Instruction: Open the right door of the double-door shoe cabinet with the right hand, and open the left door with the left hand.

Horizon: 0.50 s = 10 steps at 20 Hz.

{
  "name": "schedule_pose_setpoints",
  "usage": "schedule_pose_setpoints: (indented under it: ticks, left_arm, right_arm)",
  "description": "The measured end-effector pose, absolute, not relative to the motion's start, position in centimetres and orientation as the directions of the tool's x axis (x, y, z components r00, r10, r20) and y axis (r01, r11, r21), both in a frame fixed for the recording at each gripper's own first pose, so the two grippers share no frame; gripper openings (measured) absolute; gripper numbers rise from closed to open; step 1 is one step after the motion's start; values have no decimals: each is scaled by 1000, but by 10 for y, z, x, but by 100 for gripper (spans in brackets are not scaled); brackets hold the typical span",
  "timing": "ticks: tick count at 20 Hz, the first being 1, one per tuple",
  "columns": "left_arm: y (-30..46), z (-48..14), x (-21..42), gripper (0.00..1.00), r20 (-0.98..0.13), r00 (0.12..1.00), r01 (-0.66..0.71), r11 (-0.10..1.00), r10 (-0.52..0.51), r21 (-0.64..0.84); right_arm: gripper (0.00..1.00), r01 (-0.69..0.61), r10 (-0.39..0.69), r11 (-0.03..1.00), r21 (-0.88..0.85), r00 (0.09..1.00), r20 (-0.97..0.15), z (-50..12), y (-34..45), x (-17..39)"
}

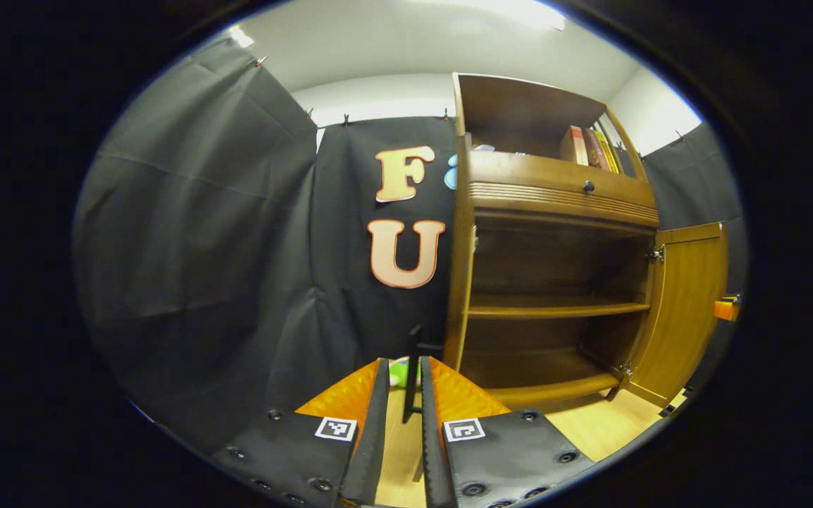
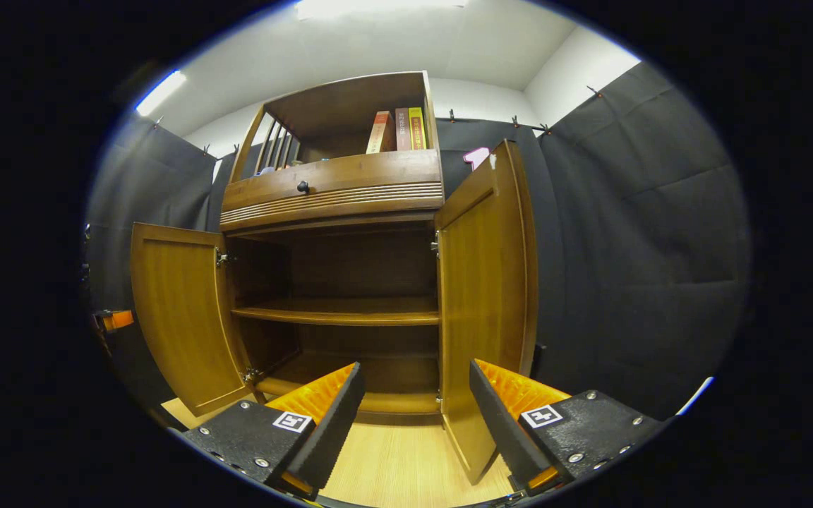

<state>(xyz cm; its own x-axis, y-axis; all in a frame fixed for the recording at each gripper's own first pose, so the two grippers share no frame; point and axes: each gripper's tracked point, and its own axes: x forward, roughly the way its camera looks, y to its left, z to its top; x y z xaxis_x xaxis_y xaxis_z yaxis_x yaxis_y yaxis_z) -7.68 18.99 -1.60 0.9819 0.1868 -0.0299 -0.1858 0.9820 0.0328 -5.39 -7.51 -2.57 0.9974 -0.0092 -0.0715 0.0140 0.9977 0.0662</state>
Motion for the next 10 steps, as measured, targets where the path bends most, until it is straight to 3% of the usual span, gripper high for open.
schedule_pose_setpoints:
  ticks: [1, 2, 4, 5, 6, 7, 10]
  left_arm:
    - [171, -4, -75, 24, -6, 986, -167, 985, 167, 35]
    - [152, 7, -72, 31, 12, 991, -137, 990, 137, 26]
    - [118, 20, -64, 31, 39, 994, -99, 995, 99, 4]
    - [108, 23, -61, 31, 37, 994, -106, 994, 106, -2]
    - [103, 22, -59, 24, 34, 992, -117, 993, 117, -12]
    - [96, 21, -56, 31, 31, 992, -119, 993, 119, -22]
    - [79, 16, -50, 28, 23, 995, -101, 994, 102, -33]
  right_arm:
    - [92, 9, -4, 998, 62, 997, -71, -26, -73, -53]
    - [92, 4, 0, 998, 57, 997, -72, -27, -71, -53]
    - [93, -5, 9, 999, 47, 997, -77, -30, -67, -55]
    - [100, -5, 8, 999, 42, 997, -76, -29, -66, -56]
    - [100, -9, 12, 999, 40, 997, -73, -28, -64, -57]
    - [100, -11, 14, 999, 40, 998, -67, -27, -63, -59]
    - [100, -22, 25, 998, 55, 998, -61, -28, -59, -62]
